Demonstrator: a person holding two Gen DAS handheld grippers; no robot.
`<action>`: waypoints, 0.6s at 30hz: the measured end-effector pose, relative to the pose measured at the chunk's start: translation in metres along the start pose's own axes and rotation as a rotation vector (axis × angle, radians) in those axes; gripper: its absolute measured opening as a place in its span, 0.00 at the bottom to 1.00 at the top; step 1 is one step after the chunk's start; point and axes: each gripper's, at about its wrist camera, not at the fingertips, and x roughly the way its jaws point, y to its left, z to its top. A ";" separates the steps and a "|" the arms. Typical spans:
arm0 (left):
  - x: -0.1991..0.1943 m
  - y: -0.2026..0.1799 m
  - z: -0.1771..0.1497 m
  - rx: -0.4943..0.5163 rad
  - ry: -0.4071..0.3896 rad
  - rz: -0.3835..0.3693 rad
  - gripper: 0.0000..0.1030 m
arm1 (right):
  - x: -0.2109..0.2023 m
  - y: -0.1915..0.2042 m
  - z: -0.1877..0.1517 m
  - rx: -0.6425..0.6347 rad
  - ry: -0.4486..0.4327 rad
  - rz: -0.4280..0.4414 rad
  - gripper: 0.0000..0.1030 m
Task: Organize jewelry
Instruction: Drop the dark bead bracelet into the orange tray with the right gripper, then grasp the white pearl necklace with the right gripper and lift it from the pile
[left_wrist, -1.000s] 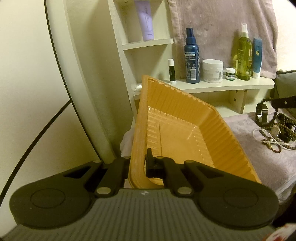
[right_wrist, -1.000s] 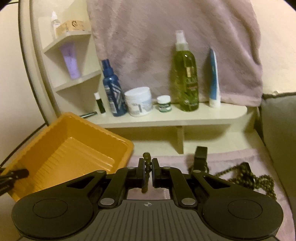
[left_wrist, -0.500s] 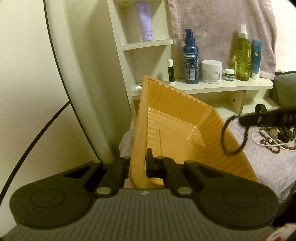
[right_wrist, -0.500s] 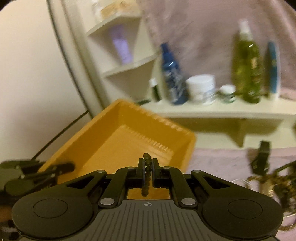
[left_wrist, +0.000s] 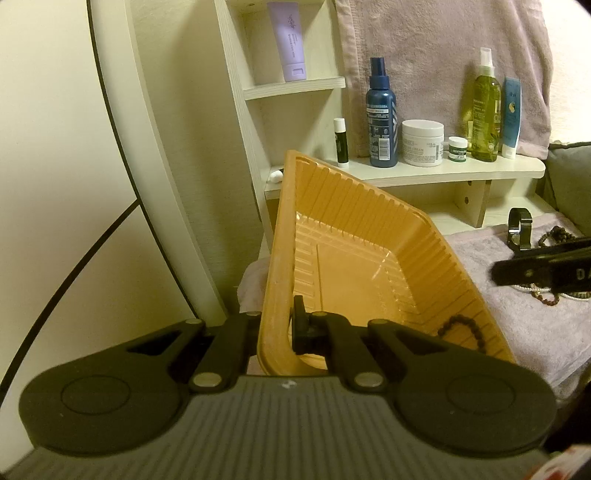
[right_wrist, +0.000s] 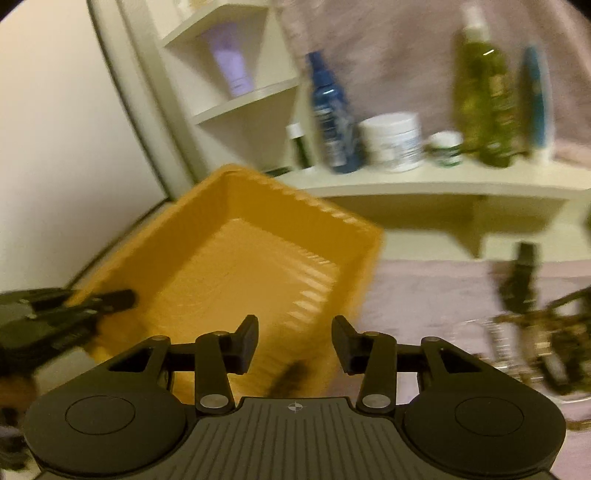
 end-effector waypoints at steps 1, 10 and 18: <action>0.000 0.000 0.000 0.001 -0.001 0.000 0.03 | -0.004 -0.005 -0.002 -0.013 -0.005 -0.039 0.43; 0.001 -0.001 0.002 0.010 0.006 0.001 0.03 | -0.031 -0.073 -0.039 -0.029 0.033 -0.281 0.43; 0.001 -0.002 0.002 0.010 0.012 0.007 0.03 | -0.028 -0.079 -0.050 -0.152 0.066 -0.298 0.30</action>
